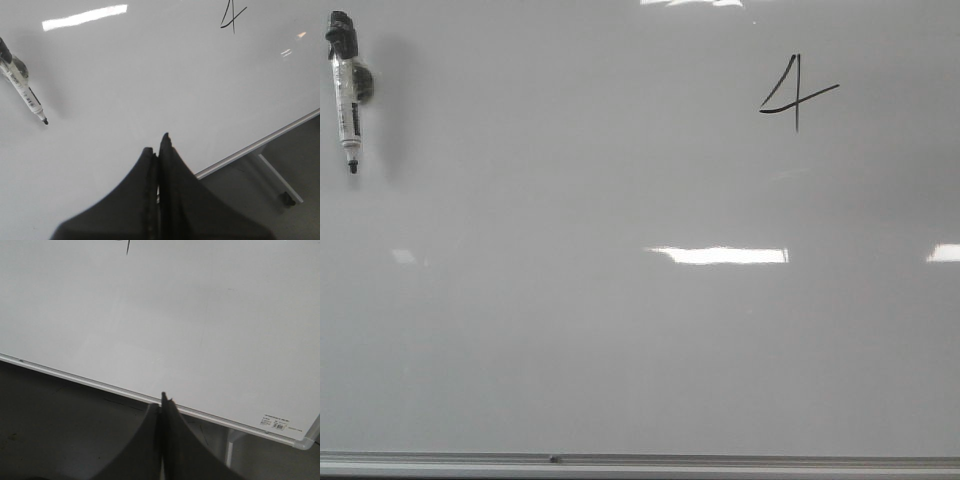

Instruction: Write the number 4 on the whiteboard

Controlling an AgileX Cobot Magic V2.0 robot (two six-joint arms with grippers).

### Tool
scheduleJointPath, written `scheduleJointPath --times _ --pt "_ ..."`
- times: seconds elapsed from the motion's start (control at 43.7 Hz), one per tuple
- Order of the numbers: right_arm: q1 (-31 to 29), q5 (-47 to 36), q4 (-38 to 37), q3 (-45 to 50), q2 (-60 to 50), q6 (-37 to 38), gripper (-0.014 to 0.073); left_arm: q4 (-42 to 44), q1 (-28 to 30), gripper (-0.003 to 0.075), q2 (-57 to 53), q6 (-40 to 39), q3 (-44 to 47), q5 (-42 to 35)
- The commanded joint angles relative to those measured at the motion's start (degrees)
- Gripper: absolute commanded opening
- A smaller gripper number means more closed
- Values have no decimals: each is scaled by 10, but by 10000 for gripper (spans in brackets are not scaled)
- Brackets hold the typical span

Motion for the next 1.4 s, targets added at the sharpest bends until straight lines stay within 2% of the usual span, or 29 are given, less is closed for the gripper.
scheduleJointPath --times 0.0,0.389,0.481,0.618,0.664,0.755,0.801,0.984,1.168,1.374 --pt "-3 -26 -6 -13 5 0 -71 10 -4 -20 1 0 -20 -39" --pt "-3 -27 -6 -13 5 0 -71 10 -4 -20 1 0 -20 -39" --pt "-3 -27 -6 -13 5 0 -71 39 5 -20 -10 0 -15 -38" --pt "-3 -27 -6 -13 5 0 -71 24 111 -20 -44 12 27 -71" --pt "-3 -27 -6 -13 5 0 -71 -18 145 -20 -62 50 46 -93" --pt "-3 -27 -6 -13 5 0 -71 -117 212 -20 -108 189 100 -165" --pt "-3 -27 -6 -13 5 0 -71 -156 241 -20 -135 227 127 -194" --pt "-3 -27 -6 -13 5 0 -71 -165 358 -20 -231 236 252 -294" --pt "-3 -27 -6 -13 5 0 -71 -163 423 -20 -314 236 358 -388" --pt "-3 -27 -6 -13 5 0 -71 -163 431 -20 -362 236 458 -491"
